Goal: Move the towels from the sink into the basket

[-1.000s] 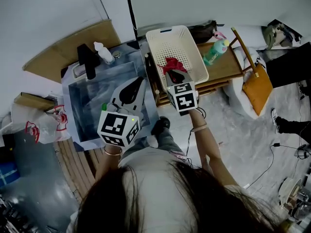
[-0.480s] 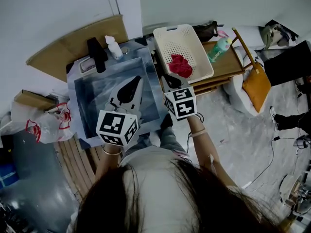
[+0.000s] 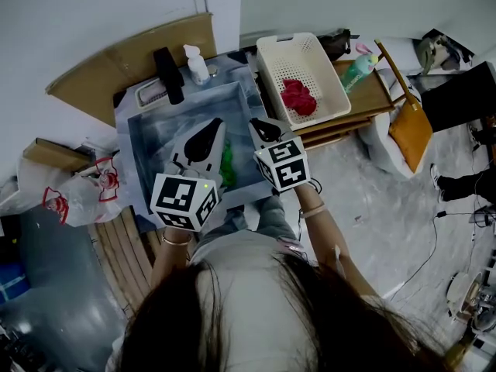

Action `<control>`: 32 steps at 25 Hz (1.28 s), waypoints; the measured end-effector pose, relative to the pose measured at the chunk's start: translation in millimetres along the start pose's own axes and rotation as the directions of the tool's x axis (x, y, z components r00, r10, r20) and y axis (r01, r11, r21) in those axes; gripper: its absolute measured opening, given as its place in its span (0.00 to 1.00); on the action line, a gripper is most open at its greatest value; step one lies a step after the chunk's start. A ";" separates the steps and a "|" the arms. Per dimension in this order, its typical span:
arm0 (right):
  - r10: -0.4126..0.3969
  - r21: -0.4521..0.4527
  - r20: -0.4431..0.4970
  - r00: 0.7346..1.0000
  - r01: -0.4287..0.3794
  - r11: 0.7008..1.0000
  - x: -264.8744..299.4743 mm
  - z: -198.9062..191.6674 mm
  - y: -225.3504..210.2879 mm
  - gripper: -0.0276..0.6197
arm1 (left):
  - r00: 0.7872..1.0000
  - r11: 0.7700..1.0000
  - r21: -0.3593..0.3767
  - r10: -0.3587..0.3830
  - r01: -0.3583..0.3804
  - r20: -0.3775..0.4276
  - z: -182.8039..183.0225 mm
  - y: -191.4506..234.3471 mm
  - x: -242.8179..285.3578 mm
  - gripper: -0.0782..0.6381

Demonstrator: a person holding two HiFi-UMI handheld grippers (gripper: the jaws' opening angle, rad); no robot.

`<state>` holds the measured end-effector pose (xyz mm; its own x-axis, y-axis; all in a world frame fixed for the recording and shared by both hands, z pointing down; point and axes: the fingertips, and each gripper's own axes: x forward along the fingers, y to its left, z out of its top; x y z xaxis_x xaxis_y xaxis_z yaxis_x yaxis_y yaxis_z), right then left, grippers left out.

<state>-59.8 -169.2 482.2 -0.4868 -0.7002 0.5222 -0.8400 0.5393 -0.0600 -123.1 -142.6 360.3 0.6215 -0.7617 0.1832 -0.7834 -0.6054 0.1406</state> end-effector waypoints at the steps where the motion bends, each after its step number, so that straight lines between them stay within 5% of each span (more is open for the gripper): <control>1: 0.004 -0.006 -0.004 1.000 -0.004 1.000 2.1 -0.3 5.9 0.09 | 1.000 1.000 -0.001 0.001 -0.001 0.000 -1.0 3.5 -3.9 0.12; 17: 0.111 -0.134 -0.168 0.980 -0.135 0.982 53.5 -34.2 78.3 0.10 | 0.998 0.996 -0.068 0.062 -0.063 -0.020 -30.0 59.7 -50.6 0.12; 32: 0.257 -0.208 -0.425 0.868 -0.370 0.905 96.7 -99.4 126.1 0.22 | 0.987 0.984 -0.090 0.148 -0.154 -0.065 -62.7 101.3 -60.6 0.12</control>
<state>-189.0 -122.4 609.7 -0.5367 -0.2702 0.7993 -0.5305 0.8447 -0.0707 -240.3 -143.3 424.4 0.4968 -0.8265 0.2648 -0.8668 -0.4576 0.1980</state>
